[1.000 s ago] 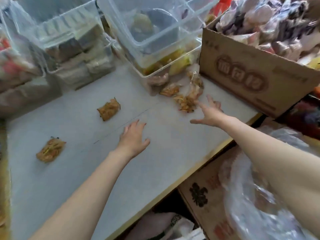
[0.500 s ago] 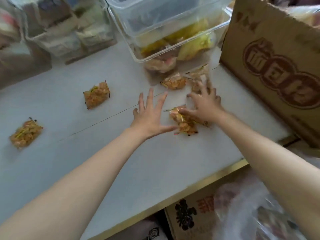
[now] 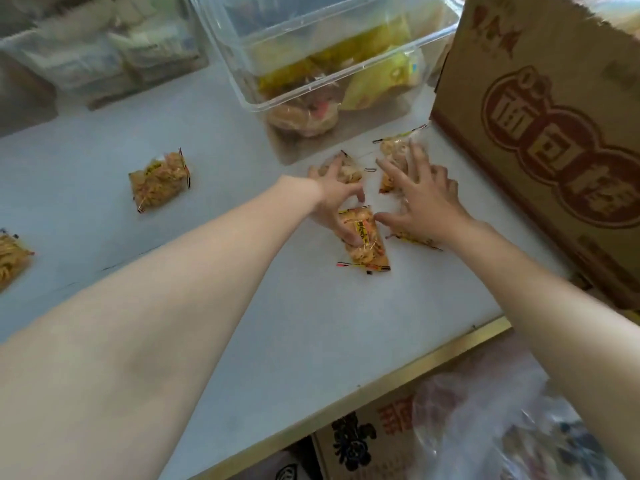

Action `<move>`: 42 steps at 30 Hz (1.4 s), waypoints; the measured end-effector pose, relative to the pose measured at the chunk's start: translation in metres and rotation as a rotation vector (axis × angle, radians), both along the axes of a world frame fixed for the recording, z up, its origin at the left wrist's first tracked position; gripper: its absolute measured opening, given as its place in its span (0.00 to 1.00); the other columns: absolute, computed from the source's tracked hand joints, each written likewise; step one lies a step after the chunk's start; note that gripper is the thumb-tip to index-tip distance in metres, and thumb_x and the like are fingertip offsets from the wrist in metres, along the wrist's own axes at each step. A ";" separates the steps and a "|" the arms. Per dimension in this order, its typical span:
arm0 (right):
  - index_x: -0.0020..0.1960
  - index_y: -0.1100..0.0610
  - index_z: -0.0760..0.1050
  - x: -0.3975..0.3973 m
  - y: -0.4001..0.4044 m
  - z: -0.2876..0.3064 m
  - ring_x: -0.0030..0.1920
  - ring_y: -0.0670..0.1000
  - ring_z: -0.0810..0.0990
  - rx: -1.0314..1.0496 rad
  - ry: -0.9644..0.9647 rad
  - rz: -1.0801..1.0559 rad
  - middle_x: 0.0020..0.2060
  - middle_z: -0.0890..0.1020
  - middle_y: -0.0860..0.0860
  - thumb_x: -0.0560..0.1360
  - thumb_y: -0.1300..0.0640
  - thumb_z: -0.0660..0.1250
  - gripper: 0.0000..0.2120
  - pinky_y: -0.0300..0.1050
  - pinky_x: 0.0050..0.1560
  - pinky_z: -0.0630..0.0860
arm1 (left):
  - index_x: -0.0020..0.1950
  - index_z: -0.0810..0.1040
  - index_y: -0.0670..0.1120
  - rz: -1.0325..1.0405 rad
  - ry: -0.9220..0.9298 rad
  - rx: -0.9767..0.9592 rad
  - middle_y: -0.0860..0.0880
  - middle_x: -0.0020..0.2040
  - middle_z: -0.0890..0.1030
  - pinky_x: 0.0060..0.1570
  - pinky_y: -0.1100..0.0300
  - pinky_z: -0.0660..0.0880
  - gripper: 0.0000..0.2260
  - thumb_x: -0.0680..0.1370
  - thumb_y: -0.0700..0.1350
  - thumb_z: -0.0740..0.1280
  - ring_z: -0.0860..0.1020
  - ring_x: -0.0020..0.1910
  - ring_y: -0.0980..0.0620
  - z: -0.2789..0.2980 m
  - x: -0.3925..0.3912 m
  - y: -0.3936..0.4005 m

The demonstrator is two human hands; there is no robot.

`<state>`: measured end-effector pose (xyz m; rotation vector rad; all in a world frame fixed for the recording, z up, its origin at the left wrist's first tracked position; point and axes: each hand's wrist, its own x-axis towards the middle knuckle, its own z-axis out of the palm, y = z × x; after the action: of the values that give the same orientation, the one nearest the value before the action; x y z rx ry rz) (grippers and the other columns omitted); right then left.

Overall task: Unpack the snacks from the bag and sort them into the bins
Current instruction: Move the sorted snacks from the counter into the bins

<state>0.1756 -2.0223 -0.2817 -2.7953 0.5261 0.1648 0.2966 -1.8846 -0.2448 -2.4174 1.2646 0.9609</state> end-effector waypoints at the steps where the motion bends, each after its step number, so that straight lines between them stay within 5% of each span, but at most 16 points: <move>1: 0.74 0.38 0.52 0.006 0.001 0.002 0.69 0.65 0.56 0.001 0.038 0.012 0.76 0.37 0.52 0.71 0.39 0.67 0.37 0.59 0.66 0.57 | 0.68 0.65 0.59 0.038 0.026 -0.042 0.44 0.77 0.39 0.69 0.36 0.57 0.36 0.64 0.66 0.72 0.49 0.72 0.31 -0.004 -0.002 0.009; 5: 0.66 0.45 0.67 0.010 0.018 0.004 0.64 0.64 0.61 -0.063 0.054 0.010 0.76 0.47 0.53 0.69 0.41 0.69 0.28 0.57 0.63 0.60 | 0.66 0.69 0.56 0.212 0.061 -0.211 0.49 0.76 0.49 0.65 0.41 0.63 0.31 0.67 0.59 0.74 0.56 0.69 0.37 -0.007 -0.017 0.058; 8: 0.54 0.51 0.75 -0.005 0.054 -0.003 0.54 0.64 0.70 -0.126 -0.075 0.034 0.71 0.63 0.55 0.63 0.45 0.74 0.22 0.55 0.54 0.65 | 0.67 0.69 0.55 0.358 0.038 -0.277 0.51 0.75 0.53 0.62 0.44 0.64 0.30 0.68 0.57 0.74 0.61 0.66 0.39 -0.007 -0.031 0.109; 12: 0.40 0.55 0.76 -0.016 0.111 -0.005 0.38 0.61 0.75 -0.215 -0.212 0.134 0.57 0.76 0.59 0.57 0.55 0.78 0.16 0.50 0.40 0.67 | 0.65 0.70 0.53 0.560 -0.086 -0.319 0.51 0.70 0.63 0.59 0.48 0.66 0.28 0.68 0.58 0.72 0.69 0.65 0.44 -0.008 -0.044 0.192; 16: 0.55 0.53 0.75 0.023 0.170 0.022 0.43 0.62 0.77 0.024 -0.244 0.235 0.57 0.74 0.58 0.66 0.53 0.71 0.18 0.50 0.44 0.66 | 0.60 0.74 0.47 0.813 -0.201 -0.387 0.45 0.59 0.74 0.53 0.55 0.70 0.22 0.68 0.51 0.73 0.74 0.58 0.43 0.009 -0.035 0.271; 18: 0.68 0.47 0.65 0.053 0.203 0.045 0.50 0.60 0.75 0.250 -0.139 0.291 0.56 0.73 0.55 0.70 0.52 0.68 0.28 0.51 0.50 0.70 | 0.60 0.74 0.46 0.871 -0.217 -0.404 0.44 0.56 0.77 0.49 0.57 0.69 0.22 0.68 0.48 0.73 0.75 0.56 0.43 0.024 -0.027 0.300; 21: 0.73 0.47 0.54 0.101 0.246 0.070 0.52 0.60 0.76 0.351 0.019 0.423 0.52 0.76 0.56 0.69 0.50 0.70 0.38 0.51 0.50 0.74 | 0.60 0.69 0.49 0.874 -0.199 -0.404 0.43 0.52 0.77 0.43 0.57 0.66 0.25 0.66 0.45 0.74 0.75 0.53 0.42 0.039 -0.014 0.337; 23: 0.73 0.50 0.54 0.130 0.266 0.074 0.56 0.60 0.75 0.317 0.119 0.445 0.55 0.76 0.56 0.69 0.47 0.70 0.38 0.49 0.51 0.71 | 0.68 0.62 0.53 0.905 -0.161 -0.381 0.43 0.51 0.75 0.46 0.55 0.70 0.36 0.65 0.43 0.75 0.75 0.53 0.41 0.044 -0.004 0.360; 26: 0.73 0.53 0.55 0.166 0.285 0.071 0.64 0.61 0.70 0.278 0.165 0.395 0.67 0.70 0.57 0.71 0.45 0.67 0.36 0.50 0.56 0.68 | 0.76 0.45 0.58 0.977 -0.149 -0.201 0.37 0.69 0.63 0.56 0.51 0.71 0.50 0.66 0.42 0.75 0.72 0.62 0.37 0.043 0.015 0.392; 28: 0.74 0.52 0.53 0.183 0.296 0.067 0.65 0.63 0.67 0.185 0.171 0.381 0.69 0.64 0.60 0.72 0.45 0.66 0.36 0.52 0.57 0.68 | 0.75 0.40 0.61 0.998 -0.157 -0.074 0.38 0.76 0.46 0.62 0.46 0.69 0.52 0.68 0.43 0.75 0.63 0.69 0.32 0.038 0.025 0.407; 32: 0.74 0.43 0.47 0.201 0.303 0.051 0.62 0.68 0.65 -0.035 0.138 0.297 0.70 0.52 0.58 0.70 0.42 0.67 0.40 0.57 0.52 0.71 | 0.74 0.36 0.63 1.007 -0.147 -0.009 0.44 0.72 0.25 0.62 0.34 0.66 0.53 0.69 0.44 0.76 0.38 0.71 0.27 0.026 0.049 0.422; 37: 0.74 0.39 0.44 0.211 0.298 0.031 0.59 0.69 0.70 -0.142 0.193 0.278 0.73 0.46 0.60 0.69 0.38 0.66 0.42 0.56 0.50 0.73 | 0.72 0.33 0.65 0.929 -0.126 0.090 0.44 0.70 0.22 0.67 0.33 0.57 0.58 0.65 0.49 0.79 0.36 0.70 0.26 0.011 0.081 0.435; 42: 0.75 0.40 0.51 0.226 0.306 0.027 0.66 0.64 0.66 -0.147 0.302 0.357 0.70 0.54 0.60 0.67 0.38 0.69 0.42 0.55 0.56 0.71 | 0.70 0.34 0.70 0.771 -0.043 0.236 0.45 0.69 0.21 0.69 0.35 0.57 0.65 0.46 0.70 0.76 0.41 0.73 0.30 -0.001 0.113 0.451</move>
<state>0.4015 -1.7168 -0.2552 -3.0024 0.0973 0.6556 0.4093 -1.4338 -0.2461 -2.7217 0.1409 1.1326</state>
